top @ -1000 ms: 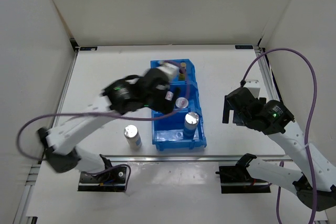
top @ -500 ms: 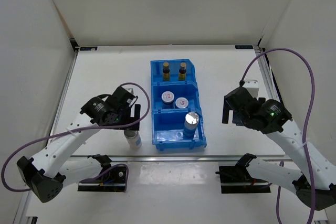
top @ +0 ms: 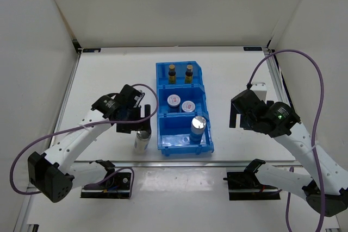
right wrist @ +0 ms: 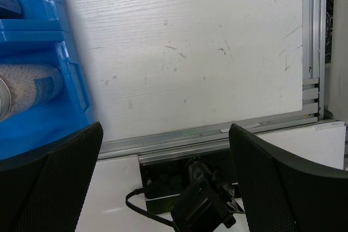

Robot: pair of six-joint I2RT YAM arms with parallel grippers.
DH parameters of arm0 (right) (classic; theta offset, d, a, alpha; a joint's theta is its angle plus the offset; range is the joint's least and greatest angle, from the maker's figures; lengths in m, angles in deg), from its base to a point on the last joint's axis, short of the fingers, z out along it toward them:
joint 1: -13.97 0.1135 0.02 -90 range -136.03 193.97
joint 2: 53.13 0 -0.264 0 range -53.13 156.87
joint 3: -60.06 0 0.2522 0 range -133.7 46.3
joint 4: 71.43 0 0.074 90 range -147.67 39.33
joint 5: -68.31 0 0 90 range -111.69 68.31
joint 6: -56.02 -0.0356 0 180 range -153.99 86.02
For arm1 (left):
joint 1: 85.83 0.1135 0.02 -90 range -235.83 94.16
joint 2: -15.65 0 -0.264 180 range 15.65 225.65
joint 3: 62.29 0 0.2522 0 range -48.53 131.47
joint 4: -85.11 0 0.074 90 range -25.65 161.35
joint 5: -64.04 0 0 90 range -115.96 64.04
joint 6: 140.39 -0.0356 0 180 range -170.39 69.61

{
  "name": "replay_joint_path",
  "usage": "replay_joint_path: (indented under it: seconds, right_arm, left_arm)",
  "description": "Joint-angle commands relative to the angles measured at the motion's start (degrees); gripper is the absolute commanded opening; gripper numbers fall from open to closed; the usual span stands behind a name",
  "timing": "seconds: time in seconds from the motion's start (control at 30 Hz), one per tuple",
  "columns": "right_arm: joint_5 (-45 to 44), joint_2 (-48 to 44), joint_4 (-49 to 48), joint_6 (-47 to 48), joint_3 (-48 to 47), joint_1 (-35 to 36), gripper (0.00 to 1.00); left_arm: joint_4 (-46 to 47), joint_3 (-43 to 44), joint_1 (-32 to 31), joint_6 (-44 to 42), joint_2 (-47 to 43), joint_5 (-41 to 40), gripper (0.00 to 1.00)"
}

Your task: Organize the condiment bottles

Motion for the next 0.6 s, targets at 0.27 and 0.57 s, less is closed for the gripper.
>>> replay_joint_path:
  seconds: [0.27,0.57]
  right_arm:
    - [-1.36,0.23,0.73,-0.28,0.03,0.0,1.0]
    - [-1.36,0.23,0.73,-0.28,0.03,0.0,1.0]
  left_arm:
    - [-1.19,-1.45,0.43,-0.6,-1.79,-1.46,0.99]
    - [-2.86,-0.66,1.04,-1.2,-1.72,-0.93,0.98]
